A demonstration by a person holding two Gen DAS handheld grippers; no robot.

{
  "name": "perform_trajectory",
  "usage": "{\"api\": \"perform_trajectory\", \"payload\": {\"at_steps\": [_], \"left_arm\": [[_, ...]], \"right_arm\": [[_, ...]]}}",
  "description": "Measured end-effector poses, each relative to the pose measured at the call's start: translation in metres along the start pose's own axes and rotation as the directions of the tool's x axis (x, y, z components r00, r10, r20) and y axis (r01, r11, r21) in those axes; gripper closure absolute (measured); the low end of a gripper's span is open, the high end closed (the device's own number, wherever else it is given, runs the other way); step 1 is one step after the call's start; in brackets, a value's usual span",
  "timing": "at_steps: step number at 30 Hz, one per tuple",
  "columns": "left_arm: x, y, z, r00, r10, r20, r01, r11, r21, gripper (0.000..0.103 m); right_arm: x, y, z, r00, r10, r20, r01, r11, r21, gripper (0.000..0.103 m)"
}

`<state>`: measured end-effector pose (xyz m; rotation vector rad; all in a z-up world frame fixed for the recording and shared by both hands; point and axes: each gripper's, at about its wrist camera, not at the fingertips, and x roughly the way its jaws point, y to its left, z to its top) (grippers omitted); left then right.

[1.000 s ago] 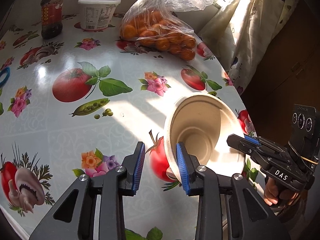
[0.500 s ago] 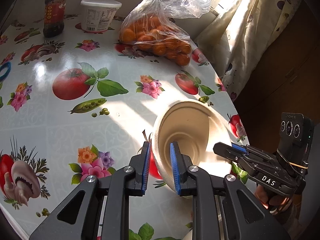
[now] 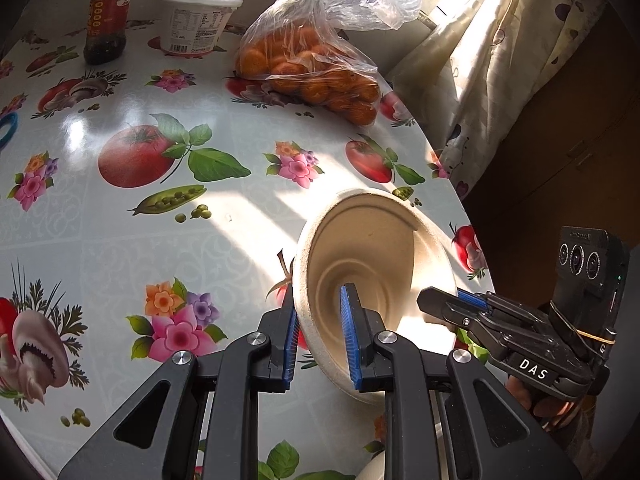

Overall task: Organize plates and bowls
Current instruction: 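Grasp the bowl rim with the left gripper beside the right gripper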

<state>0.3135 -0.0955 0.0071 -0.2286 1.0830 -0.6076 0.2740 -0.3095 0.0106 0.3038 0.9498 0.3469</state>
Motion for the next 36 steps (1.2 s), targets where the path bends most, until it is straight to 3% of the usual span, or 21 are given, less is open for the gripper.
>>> {"api": "perform_trajectory", "payload": {"at_steps": [17, 36], "left_arm": [[-0.028, -0.01, -0.012, 0.999, -0.001, 0.039, 0.001, 1.0, 0.013, 0.082], [-0.076, -0.027, -0.048, 0.995, -0.009, 0.1, 0.007, 1.0, 0.017, 0.082]], "right_arm": [[-0.025, 0.018, -0.006, 0.999, 0.012, 0.032, -0.011, 1.0, -0.021, 0.086], [-0.073, 0.05, -0.031, 0.996, 0.04, 0.083, -0.035, 0.997, -0.066, 0.086]]}}
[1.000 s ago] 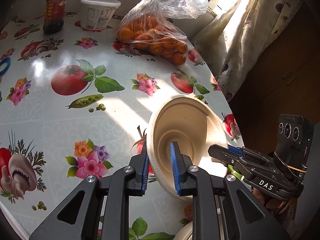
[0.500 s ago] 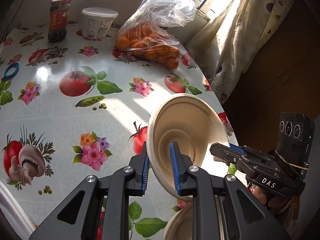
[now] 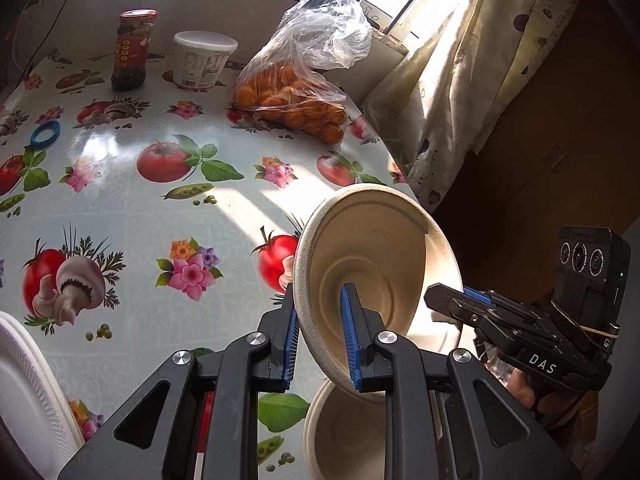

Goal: Organize plates and bowls

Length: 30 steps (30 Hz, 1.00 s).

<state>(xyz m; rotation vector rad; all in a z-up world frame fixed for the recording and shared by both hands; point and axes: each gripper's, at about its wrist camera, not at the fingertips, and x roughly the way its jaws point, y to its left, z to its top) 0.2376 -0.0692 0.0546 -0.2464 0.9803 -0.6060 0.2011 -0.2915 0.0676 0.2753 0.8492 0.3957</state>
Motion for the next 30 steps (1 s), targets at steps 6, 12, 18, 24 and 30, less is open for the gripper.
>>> {"api": "perform_trajectory", "payload": {"at_steps": [6, 12, 18, 24, 30], "left_arm": [[-0.01, -0.005, -0.012, 1.0, 0.001, 0.006, -0.001, 1.0, 0.005, 0.082], [-0.021, -0.01, -0.025, 1.0, -0.001, 0.019, 0.001, 1.0, 0.011, 0.082], [-0.029, -0.013, -0.037, 1.0, -0.005, 0.028, 0.004, 1.0, 0.009, 0.082], [-0.031, -0.014, -0.052, 1.0, -0.006, 0.015, 0.006, 1.0, 0.004, 0.082], [-0.032, -0.015, -0.061, 1.0, -0.004, 0.01, 0.004, 1.0, 0.004, 0.082]], "right_arm": [[-0.01, 0.006, -0.01, 1.0, 0.007, 0.002, -0.007, 1.0, 0.001, 0.086], [-0.02, 0.013, -0.023, 1.0, 0.01, 0.002, -0.01, 1.0, -0.004, 0.086], [-0.026, 0.019, -0.037, 1.0, 0.014, -0.001, -0.014, 1.0, -0.006, 0.085], [-0.03, 0.021, -0.049, 1.0, 0.011, -0.001, -0.011, 1.0, 0.001, 0.085], [-0.032, 0.022, -0.061, 1.0, 0.005, -0.004, -0.005, 1.0, -0.001, 0.085]]}}
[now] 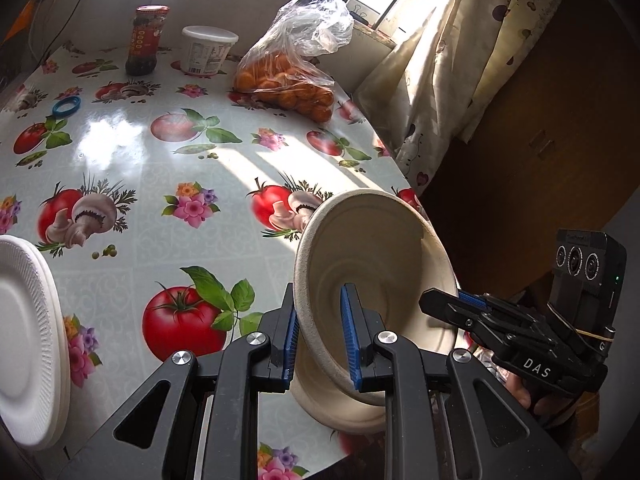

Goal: Organize plates and bowls

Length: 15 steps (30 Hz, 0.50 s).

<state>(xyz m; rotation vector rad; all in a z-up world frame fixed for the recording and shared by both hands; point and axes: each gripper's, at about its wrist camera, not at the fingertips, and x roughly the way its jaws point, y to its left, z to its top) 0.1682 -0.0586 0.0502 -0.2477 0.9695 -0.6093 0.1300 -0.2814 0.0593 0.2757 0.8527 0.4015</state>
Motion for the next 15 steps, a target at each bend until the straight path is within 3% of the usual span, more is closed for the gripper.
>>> {"api": "perform_trajectory", "payload": {"at_steps": [15], "left_arm": [[0.008, -0.008, -0.022, 0.999, 0.039, -0.011, -0.039, 0.999, 0.02, 0.082]], "right_arm": [[-0.002, -0.003, -0.022, 1.0, -0.019, -0.014, 0.019, 1.0, 0.009, 0.084]]}}
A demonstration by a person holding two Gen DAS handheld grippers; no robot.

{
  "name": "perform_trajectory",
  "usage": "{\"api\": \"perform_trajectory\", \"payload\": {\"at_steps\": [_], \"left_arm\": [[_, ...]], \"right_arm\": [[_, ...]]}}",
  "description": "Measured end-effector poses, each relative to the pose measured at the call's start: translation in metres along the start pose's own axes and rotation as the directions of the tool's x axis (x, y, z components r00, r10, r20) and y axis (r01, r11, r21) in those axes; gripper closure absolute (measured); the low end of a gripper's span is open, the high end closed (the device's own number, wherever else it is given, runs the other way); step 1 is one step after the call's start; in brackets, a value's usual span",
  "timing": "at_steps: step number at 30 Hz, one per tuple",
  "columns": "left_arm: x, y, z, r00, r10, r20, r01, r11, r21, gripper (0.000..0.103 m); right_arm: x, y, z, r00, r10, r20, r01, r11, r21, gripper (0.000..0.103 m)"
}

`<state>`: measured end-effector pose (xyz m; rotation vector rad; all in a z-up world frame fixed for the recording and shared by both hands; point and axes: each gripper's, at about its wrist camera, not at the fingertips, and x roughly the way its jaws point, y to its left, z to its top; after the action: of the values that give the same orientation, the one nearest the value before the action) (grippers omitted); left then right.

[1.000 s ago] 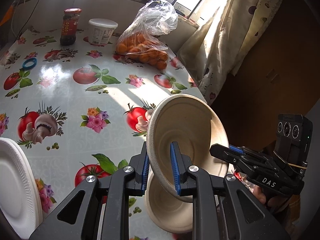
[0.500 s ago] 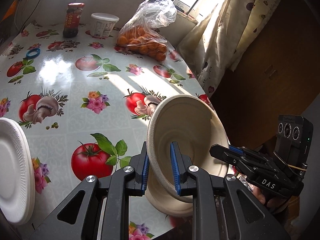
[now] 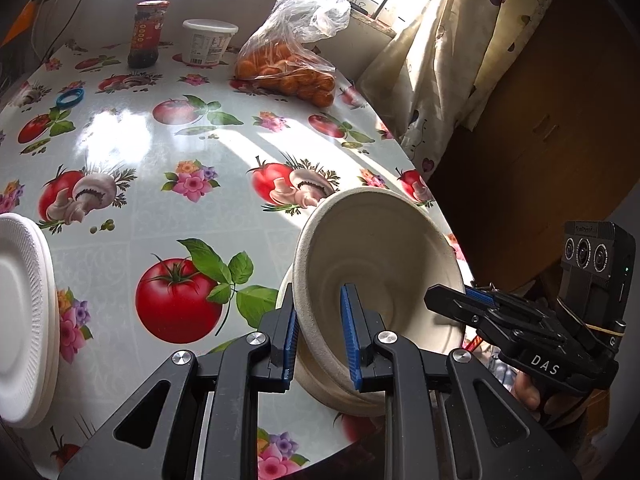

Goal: Organize plates and bowls

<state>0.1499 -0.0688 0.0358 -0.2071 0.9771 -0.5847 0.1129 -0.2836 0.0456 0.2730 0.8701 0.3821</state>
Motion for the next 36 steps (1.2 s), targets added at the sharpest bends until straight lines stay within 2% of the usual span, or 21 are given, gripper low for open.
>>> {"api": "perform_trajectory", "payload": {"at_steps": [21, 36], "left_arm": [[0.006, -0.005, -0.013, 0.999, 0.033, -0.005, -0.033, 0.999, 0.017, 0.082], [0.008, -0.014, -0.016, 0.996, 0.091, 0.004, -0.091, 0.994, 0.066, 0.082]], "right_arm": [[0.001, -0.003, -0.012, 1.0, -0.022, 0.0, 0.022, 1.0, 0.008, 0.084], [0.001, 0.003, -0.013, 0.998, -0.064, 0.02, 0.065, 0.998, -0.022, 0.08]]}}
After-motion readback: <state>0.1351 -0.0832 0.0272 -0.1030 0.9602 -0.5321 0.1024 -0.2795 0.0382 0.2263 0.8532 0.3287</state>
